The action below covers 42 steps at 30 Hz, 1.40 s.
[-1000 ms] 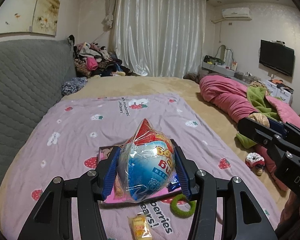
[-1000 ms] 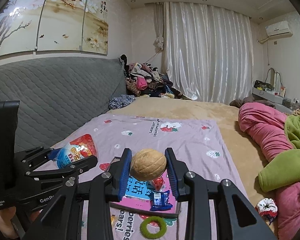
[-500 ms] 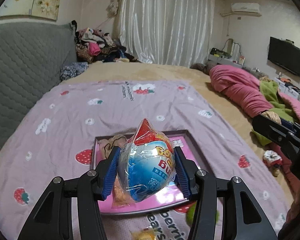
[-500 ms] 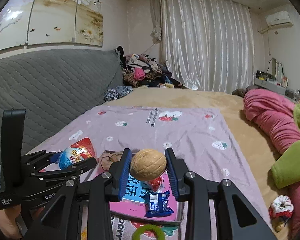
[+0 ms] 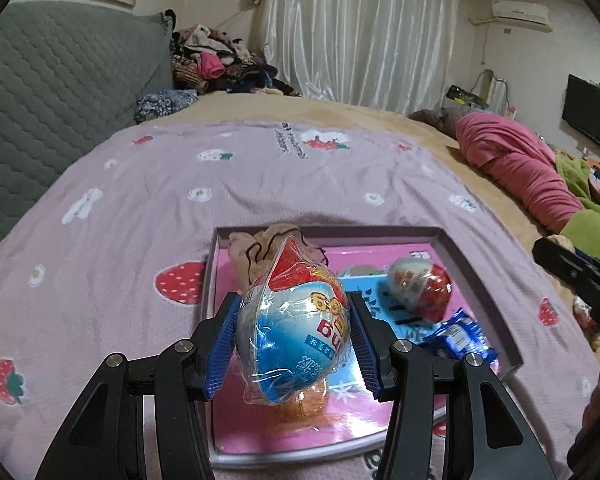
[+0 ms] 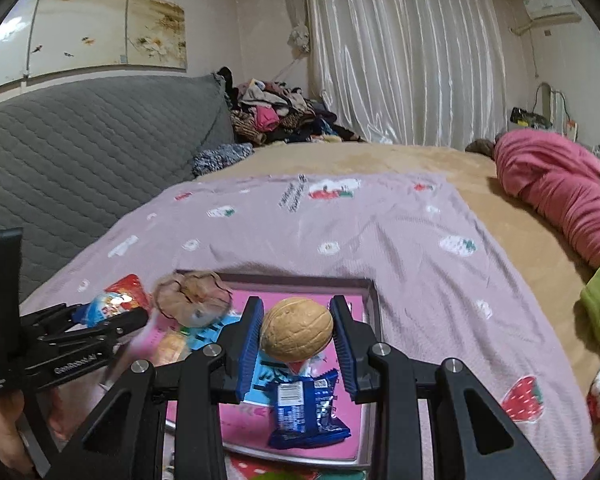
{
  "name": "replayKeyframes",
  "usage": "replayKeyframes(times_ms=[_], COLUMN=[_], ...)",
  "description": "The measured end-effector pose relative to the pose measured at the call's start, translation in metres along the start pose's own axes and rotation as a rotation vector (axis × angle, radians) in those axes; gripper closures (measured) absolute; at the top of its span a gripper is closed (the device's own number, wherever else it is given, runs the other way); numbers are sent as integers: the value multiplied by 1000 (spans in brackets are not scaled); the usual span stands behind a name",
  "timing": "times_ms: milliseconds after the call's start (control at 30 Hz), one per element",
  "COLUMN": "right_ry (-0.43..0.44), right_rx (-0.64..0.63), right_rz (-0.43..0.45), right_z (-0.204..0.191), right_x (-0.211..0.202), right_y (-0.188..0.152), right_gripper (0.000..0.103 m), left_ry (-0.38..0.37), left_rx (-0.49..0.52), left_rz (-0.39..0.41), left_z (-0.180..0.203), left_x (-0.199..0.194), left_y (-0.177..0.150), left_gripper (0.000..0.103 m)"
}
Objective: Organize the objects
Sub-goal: 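Lower the egg toy and walnut over the pink box, then open both grippers to release the egg toy and walnut into the box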
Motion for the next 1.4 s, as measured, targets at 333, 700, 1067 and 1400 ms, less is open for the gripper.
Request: replayKeyframes(times_ms=[333, 700, 1067, 1400], right_ry=[-19, -51, -87, -103], right_rx=[-10, -10, -24, -31], right_rz=[-61, -114, -174, -212], right_z=[11, 23, 30, 32], right_x=[29, 51, 72, 81], right_y=[-26, -42, -60, -70], right_gripper=[68, 68, 68, 68], left_ry=[17, 59, 57, 36], left_rx=[40, 12, -22, -44], left_rz=[-42, -50, -97, -131], left_z=[5, -16, -28, -29], left_x=[19, 26, 37, 44], left_y=[-20, -24, -33, -40], left_gripper=[48, 48, 48, 48])
Point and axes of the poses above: each gripper's, at about its wrist camera, not at the fingertips, and x roughly the way its jaws point, z to its right, y to its top, the point moved 5 cm from there along x, roughly the way its jaws point, and after that the axes turned 11 degrees about z, right-handed, at the moved point
